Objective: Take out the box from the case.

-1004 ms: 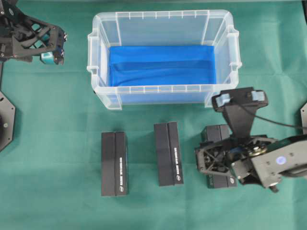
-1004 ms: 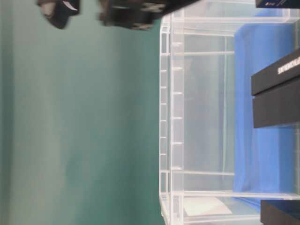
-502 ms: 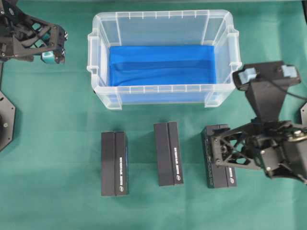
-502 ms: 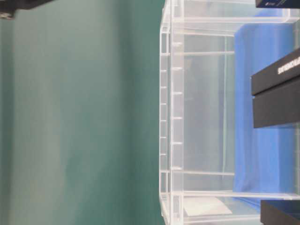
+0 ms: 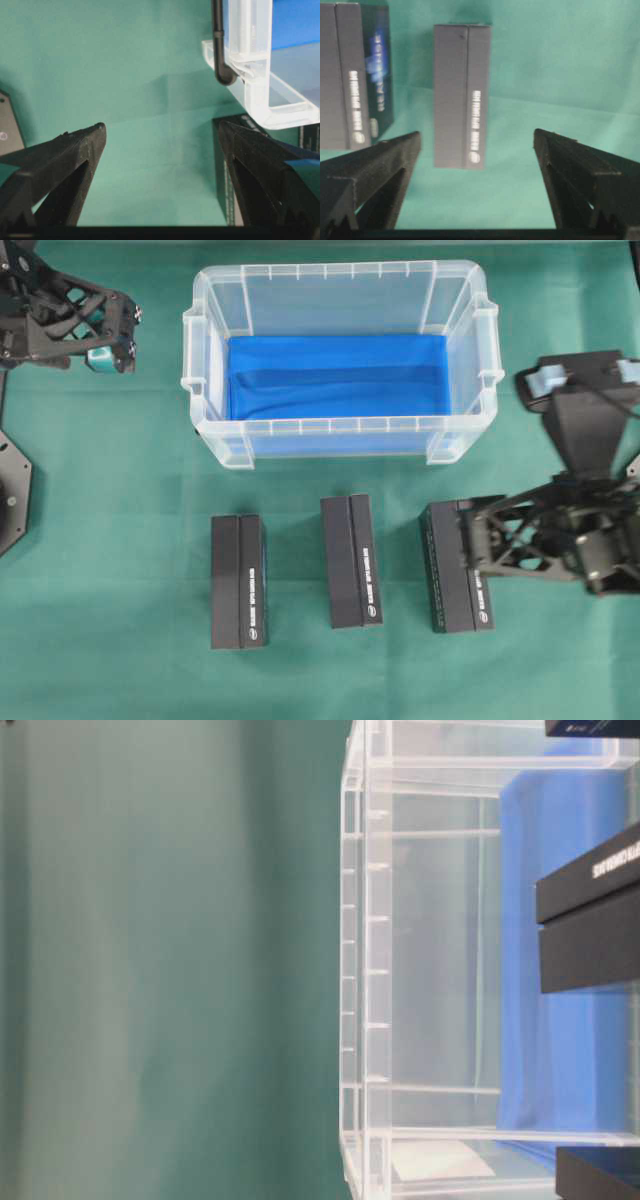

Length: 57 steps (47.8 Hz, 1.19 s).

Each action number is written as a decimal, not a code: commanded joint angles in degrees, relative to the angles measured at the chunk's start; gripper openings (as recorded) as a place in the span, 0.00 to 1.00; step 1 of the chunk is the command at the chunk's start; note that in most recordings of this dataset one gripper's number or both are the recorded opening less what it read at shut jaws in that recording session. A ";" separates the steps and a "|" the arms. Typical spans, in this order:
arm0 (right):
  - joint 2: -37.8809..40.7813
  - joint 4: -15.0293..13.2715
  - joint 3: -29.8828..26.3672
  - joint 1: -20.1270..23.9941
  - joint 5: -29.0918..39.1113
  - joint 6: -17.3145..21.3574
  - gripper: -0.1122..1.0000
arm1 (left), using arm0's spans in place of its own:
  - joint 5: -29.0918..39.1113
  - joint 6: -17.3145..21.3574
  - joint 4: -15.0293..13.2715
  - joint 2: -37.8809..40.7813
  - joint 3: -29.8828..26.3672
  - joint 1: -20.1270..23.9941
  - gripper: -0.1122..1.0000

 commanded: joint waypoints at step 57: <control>-18.37 -0.35 16.44 -19.78 -4.13 -23.29 0.92 | -0.18 -0.97 0.09 -0.79 -0.53 -0.18 0.96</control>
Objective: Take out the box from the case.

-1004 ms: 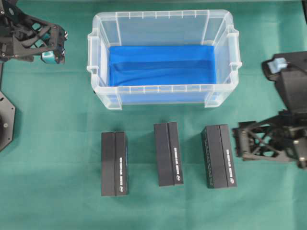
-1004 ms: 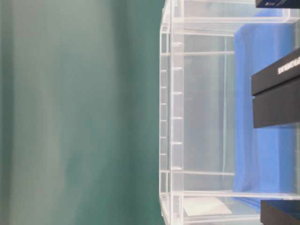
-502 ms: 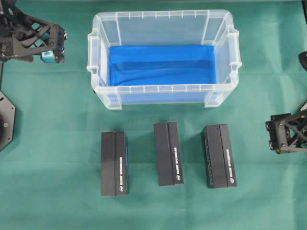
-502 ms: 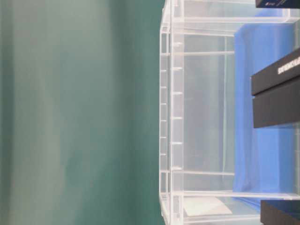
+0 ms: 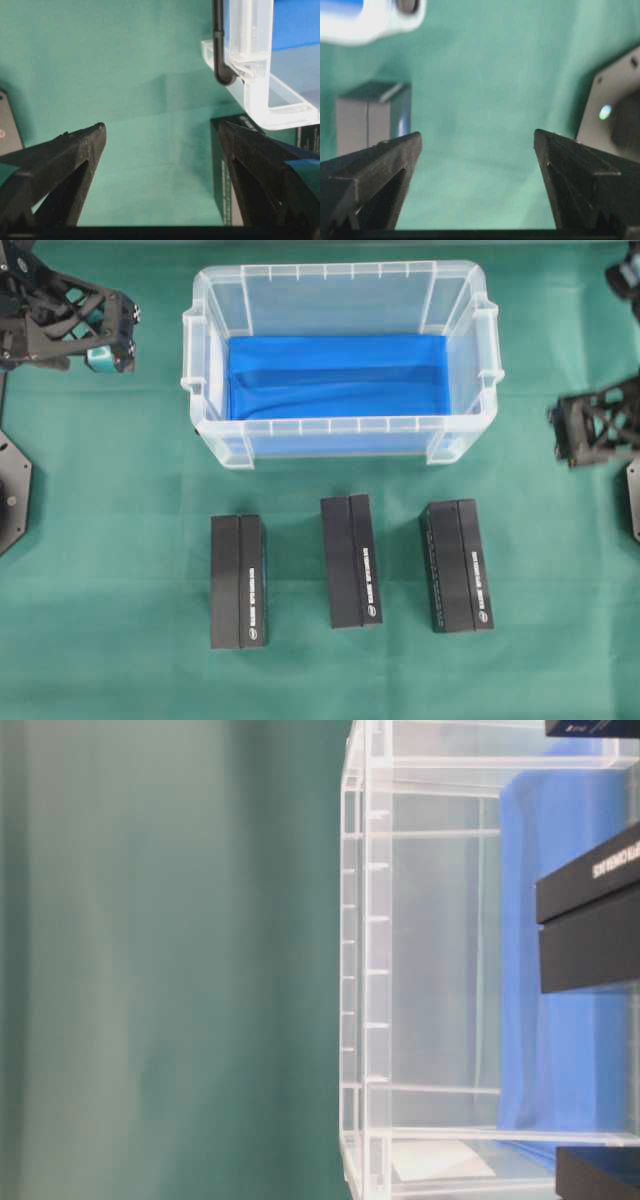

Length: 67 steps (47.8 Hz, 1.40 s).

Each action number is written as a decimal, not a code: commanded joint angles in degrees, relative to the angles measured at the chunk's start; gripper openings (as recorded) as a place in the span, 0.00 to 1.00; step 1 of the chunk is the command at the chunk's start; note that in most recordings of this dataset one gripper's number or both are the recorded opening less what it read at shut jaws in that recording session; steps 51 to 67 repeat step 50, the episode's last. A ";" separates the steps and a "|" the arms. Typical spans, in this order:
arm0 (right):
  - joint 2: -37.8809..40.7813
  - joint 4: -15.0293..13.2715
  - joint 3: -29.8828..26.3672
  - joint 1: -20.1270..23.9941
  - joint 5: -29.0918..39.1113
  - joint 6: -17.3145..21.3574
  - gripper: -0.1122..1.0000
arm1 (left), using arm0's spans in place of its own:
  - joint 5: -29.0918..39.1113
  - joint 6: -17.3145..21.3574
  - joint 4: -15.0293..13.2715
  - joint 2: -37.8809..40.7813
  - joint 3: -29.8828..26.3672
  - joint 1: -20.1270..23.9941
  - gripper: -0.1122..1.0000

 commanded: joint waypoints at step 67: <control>1.32 0.53 -1.05 -20.30 -6.33 -19.25 0.92 | -0.18 0.00 0.00 -0.70 -0.70 -0.09 0.96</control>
